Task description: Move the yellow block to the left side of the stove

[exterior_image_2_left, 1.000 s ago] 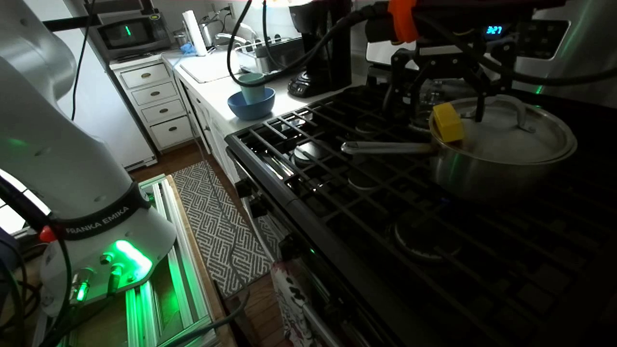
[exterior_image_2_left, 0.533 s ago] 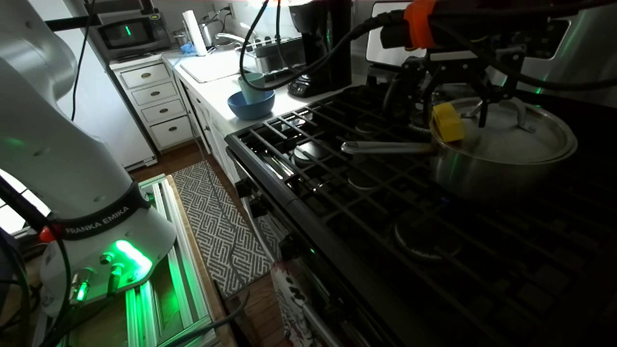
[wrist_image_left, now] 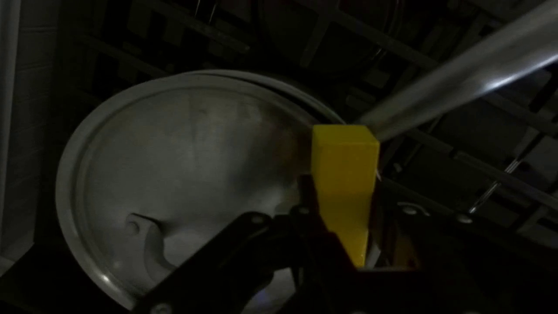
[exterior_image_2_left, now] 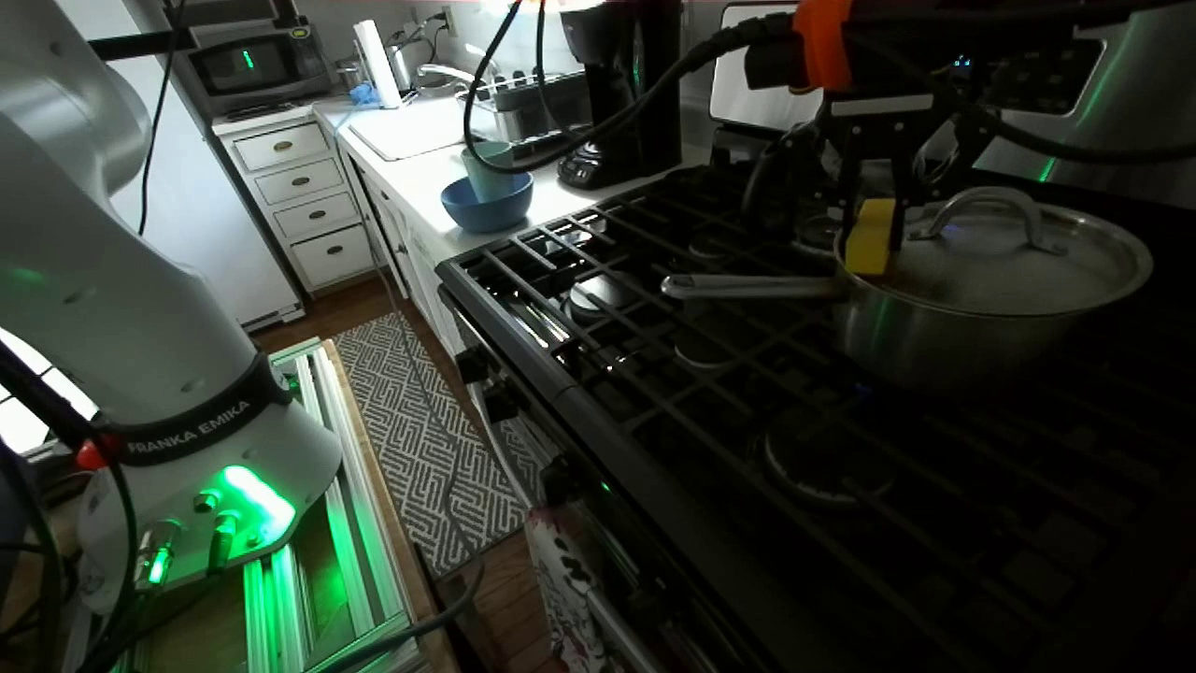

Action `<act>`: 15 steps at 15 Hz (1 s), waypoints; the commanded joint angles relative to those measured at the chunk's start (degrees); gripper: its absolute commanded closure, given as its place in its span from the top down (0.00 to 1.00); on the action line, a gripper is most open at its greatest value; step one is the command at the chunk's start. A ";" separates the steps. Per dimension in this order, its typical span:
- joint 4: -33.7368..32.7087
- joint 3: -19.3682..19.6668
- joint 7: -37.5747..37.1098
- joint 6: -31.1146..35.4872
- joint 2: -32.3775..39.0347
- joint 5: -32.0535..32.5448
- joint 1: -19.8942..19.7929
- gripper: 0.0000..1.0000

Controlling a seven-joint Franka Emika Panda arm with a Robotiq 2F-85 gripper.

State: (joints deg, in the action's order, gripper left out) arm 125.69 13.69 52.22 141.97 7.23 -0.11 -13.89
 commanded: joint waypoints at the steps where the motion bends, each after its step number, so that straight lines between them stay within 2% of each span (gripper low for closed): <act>1: 2.11 -0.65 3.05 -5.22 -5.90 0.93 -0.92 0.08; 3: 4.42 -0.50 4.17 -5.87 -10.33 2.66 -0.30 0.08; 5: 6.33 -0.81 9.10 -7.53 -14.50 1.08 0.52 0.08; 9: 10.16 -2.25 15.66 -14.04 -19.60 -0.75 4.83 0.08; 13: 13.74 -5.83 13.40 -17.22 -20.96 -0.92 10.39 0.08; 15: 12.08 -6.62 15.75 -20.68 -19.62 -0.97 12.50 0.08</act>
State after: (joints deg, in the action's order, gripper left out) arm 137.96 8.19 65.69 125.01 -12.26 -0.04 -3.70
